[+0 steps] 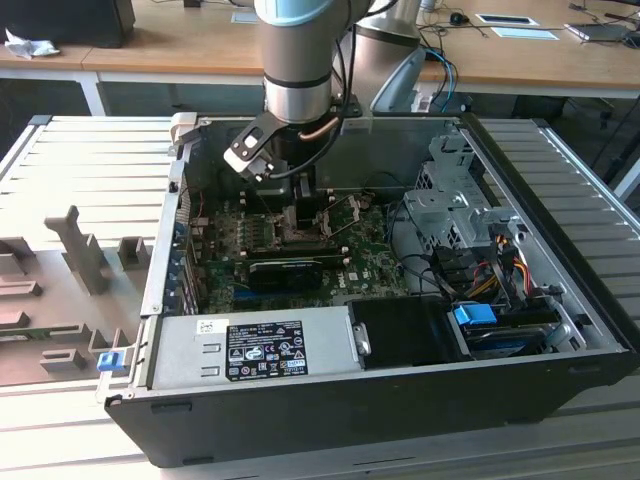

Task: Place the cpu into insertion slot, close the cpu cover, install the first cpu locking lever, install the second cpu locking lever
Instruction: 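Place the cpu into insertion slot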

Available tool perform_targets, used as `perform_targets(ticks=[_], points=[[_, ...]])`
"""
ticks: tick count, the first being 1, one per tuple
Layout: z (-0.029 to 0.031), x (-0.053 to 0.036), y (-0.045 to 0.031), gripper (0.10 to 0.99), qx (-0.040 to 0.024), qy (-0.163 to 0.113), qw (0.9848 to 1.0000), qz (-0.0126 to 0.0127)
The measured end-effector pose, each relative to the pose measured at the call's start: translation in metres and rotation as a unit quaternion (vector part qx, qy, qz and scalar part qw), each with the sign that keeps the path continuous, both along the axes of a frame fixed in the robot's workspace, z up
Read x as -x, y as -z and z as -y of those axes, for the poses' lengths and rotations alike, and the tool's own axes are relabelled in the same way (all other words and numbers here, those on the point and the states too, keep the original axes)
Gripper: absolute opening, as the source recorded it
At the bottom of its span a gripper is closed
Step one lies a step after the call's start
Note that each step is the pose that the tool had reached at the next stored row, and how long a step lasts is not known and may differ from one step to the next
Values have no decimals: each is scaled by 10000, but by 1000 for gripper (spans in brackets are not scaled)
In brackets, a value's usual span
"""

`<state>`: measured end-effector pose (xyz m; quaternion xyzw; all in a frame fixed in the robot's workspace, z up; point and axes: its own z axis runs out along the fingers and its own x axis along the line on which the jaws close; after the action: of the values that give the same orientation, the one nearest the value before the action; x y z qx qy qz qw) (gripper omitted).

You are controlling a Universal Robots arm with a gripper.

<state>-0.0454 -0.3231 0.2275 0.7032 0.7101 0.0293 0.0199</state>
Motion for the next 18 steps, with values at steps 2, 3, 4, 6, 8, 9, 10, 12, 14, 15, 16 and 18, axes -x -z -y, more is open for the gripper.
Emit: perform_targets(ticks=[2, 3, 4, 6, 8, 9, 10, 12, 14, 15, 16, 18], points=[[0, 10, 23, 529, 0, 47, 10000, 0], [0, 13, 43, 529, 0, 69, 10000, 0], [-2, 13, 60, 529, 0, 70, 10000, -1], [-10, 14, 104, 529, 0, 72, 10000, -1], [-18, 13, 154, 529, 0, 70, 10000, -4], [-19, 13, 162, 529, 0, 71, 10000, -4], [-19, 14, 173, 529, 0, 79, 10000, -5], [-19, 14, 190, 529, 1, 93, 10000, -6], [-19, 14, 201, 529, 2, 100, 10000, -7], [-19, 14, 213, 529, 3, 105, 9999, -10], [-19, 9, 225, 529, 3, 106, 9999, -14], [-20, 1, 240, 529, 3, 106, 9999, -20]])
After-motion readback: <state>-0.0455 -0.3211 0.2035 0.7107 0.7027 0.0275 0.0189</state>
